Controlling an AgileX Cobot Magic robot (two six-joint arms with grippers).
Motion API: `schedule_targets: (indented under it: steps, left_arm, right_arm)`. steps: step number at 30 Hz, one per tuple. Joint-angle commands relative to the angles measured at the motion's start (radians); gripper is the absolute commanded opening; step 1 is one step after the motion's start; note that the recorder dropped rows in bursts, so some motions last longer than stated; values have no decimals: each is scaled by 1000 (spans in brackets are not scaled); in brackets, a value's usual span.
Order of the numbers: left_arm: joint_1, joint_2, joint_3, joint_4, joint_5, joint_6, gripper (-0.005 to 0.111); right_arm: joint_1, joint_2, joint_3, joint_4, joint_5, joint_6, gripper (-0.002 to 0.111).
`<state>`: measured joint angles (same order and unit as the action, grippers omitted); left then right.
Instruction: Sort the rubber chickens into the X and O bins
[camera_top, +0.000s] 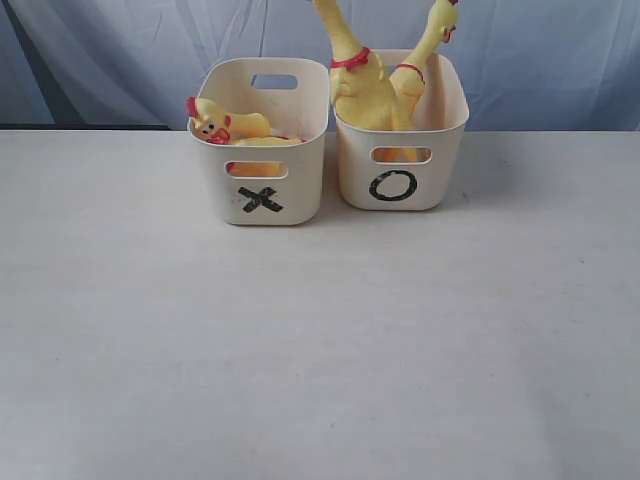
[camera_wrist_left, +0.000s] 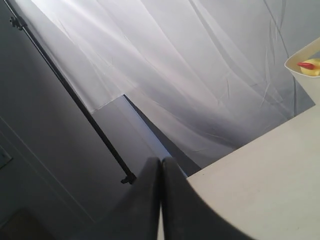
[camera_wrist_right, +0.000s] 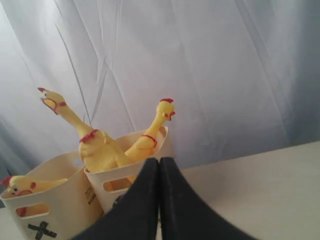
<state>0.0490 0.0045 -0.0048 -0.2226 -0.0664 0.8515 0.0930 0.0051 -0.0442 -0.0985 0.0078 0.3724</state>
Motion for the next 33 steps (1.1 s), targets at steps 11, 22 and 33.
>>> schedule_targets:
  steps: [11,22,33]
  left_arm:
    - [0,-4,5,113,78,-4,0]
    - [0,-4,5,190,290,-4,0]
    - [0,-4,5,190,293,-4,0]
  right_arm:
    - [-4,-5,44,-3,40,-2,-1]
    - [-4,-5,44,-3,145,-2,-1]
    - [-4,-5,44,-3,285,-2,-1]
